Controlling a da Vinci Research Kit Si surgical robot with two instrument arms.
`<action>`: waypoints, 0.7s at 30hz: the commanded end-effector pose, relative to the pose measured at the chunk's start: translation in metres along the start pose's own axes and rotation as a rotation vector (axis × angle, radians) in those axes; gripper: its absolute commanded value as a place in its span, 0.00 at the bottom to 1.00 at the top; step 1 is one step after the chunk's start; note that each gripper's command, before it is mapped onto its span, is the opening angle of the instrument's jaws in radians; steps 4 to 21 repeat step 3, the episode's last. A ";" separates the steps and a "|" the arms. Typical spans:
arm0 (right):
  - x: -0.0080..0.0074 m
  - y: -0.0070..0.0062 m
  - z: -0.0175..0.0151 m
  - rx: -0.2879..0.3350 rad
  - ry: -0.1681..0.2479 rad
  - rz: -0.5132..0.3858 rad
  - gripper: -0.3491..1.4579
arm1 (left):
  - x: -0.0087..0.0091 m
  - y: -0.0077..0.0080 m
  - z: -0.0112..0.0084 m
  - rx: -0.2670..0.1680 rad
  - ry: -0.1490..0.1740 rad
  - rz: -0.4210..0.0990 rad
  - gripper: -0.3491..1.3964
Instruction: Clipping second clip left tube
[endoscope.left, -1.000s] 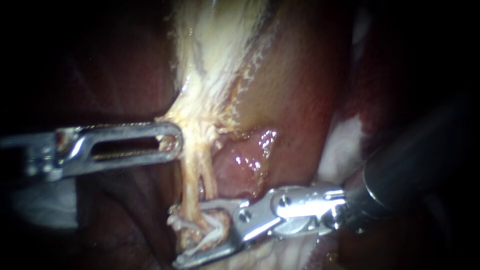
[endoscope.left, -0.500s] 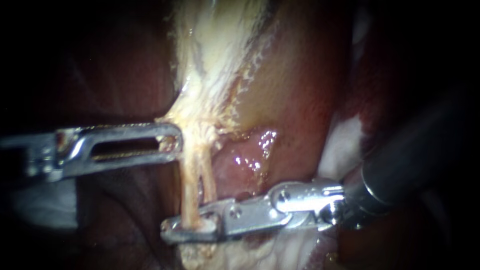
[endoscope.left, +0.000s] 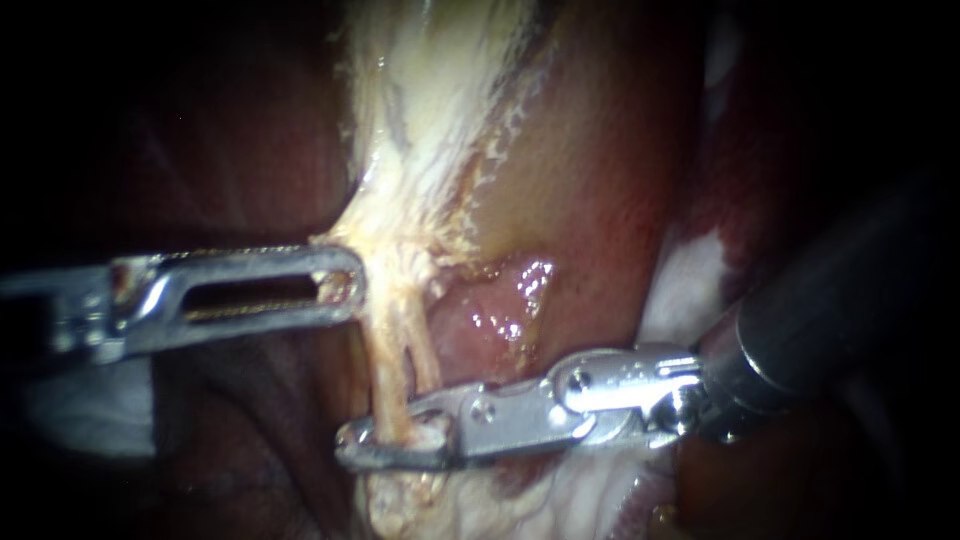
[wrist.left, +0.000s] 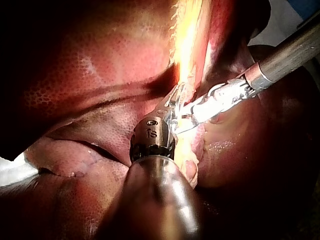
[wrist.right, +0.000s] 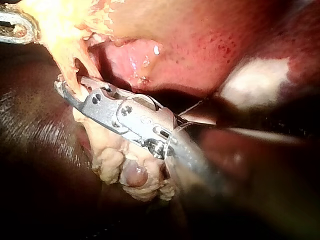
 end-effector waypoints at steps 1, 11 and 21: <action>0.0000 0.0000 0.0000 0.000 0.000 0.000 0.00 | 0.0000 0.0000 0.0000 0.000 0.000 0.000 0.00; 0.0000 0.0000 0.0000 -0.003 0.000 0.000 0.00 | -0.0001 0.0001 0.0001 0.001 0.000 0.000 0.00; 0.0000 0.0000 0.0000 -0.003 0.000 0.000 0.00 | -0.0001 0.0001 0.0001 0.001 0.000 0.000 0.00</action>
